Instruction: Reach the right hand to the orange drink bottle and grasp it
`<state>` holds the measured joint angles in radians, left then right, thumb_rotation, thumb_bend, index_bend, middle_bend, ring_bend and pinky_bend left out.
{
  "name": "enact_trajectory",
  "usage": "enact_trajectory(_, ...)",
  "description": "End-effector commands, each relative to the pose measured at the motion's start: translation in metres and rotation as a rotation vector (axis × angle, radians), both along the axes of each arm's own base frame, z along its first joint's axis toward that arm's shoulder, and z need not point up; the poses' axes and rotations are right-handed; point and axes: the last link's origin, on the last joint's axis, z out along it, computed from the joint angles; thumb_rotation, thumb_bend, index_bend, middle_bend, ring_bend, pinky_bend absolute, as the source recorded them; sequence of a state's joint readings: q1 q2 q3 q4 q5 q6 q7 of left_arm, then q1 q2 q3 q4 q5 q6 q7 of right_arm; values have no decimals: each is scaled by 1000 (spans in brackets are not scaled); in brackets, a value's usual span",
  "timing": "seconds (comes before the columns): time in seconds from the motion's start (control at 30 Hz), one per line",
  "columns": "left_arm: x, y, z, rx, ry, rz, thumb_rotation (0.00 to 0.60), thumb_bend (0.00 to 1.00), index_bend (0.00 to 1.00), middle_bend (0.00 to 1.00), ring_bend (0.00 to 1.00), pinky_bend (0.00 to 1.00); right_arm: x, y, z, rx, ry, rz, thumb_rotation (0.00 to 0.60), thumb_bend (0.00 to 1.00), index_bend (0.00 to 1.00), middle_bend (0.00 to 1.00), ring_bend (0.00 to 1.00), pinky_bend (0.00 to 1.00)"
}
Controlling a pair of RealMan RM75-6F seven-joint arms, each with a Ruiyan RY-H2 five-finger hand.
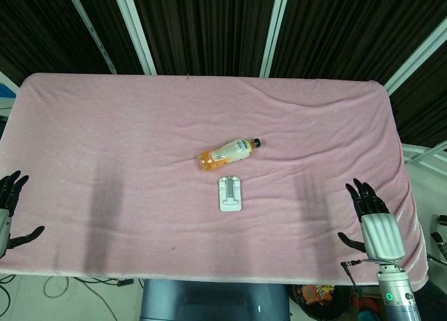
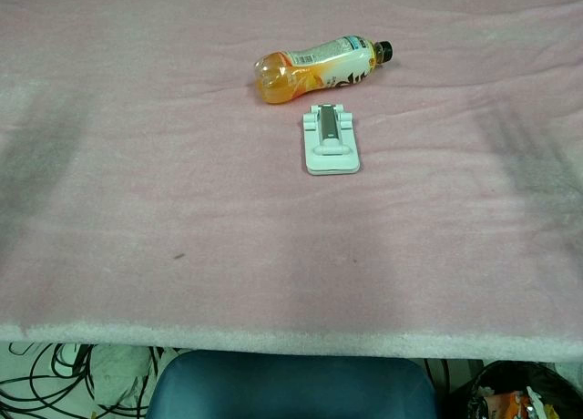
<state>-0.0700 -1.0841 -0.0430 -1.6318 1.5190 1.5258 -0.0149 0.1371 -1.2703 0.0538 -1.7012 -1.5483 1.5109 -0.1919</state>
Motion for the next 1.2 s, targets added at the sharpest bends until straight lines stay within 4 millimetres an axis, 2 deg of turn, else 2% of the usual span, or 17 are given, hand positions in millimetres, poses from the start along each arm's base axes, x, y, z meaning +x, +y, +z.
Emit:
enact_trajectory(0.03, -1, 1, 1, -1, -7, 7, 600, 0, 0, 0, 0, 0, 15, -14, -9, 29, -25, 11, 600, 65, 0, 0, 5, 231)
enact_trajectory(0.07, -1, 1, 1, -2, -8, 8, 600, 0, 0, 0, 0, 0, 21, -21, -13, 38, -24, 25, 600, 65, 0, 0, 6, 230)
enact_trajectory(0.13, 0, 2, 1, -3, -13, 9, 600, 0, 0, 0, 0, 0, 53, -54, -32, 100, 8, 112, 600, 65, 0, 0, 7, 230)
enact_trajectory(0.17, 0, 2, 2, -2, -15, 10, 600, 0, 0, 0, 0, 0, 62, -65, -38, 116, 18, 126, 600, 67, 0, 1, 7, 230)
enact_trajectory(0.53, -2, 5, 2, -16, -44, 38, 600, 0, 0, 0, 0, 0, 141, -144, -96, 245, 63, 218, 600, 124, 0, 48, 50, 229)
enact_trajectory(0.7, -4, 7, 1, -27, -53, 54, 600, 0, 0, 0, 0, 0, 163, -169, -122, 290, 100, 247, 600, 151, 26, 73, 66, 245)
enact_trajectory(0.83, -4, 9, 2, -29, -63, 64, 600, 0, 0, 0, 0, 0, 176, -186, -139, 302, 120, 267, 600, 191, 129, 130, 104, 264)
enact_trajectory(1.2, -6, 13, 1, -29, -79, 91, 600, 0, 0, 0, 0, 0, 201, -228, -183, 342, 189, 290, 600, 195, 138, 137, 107, 265)
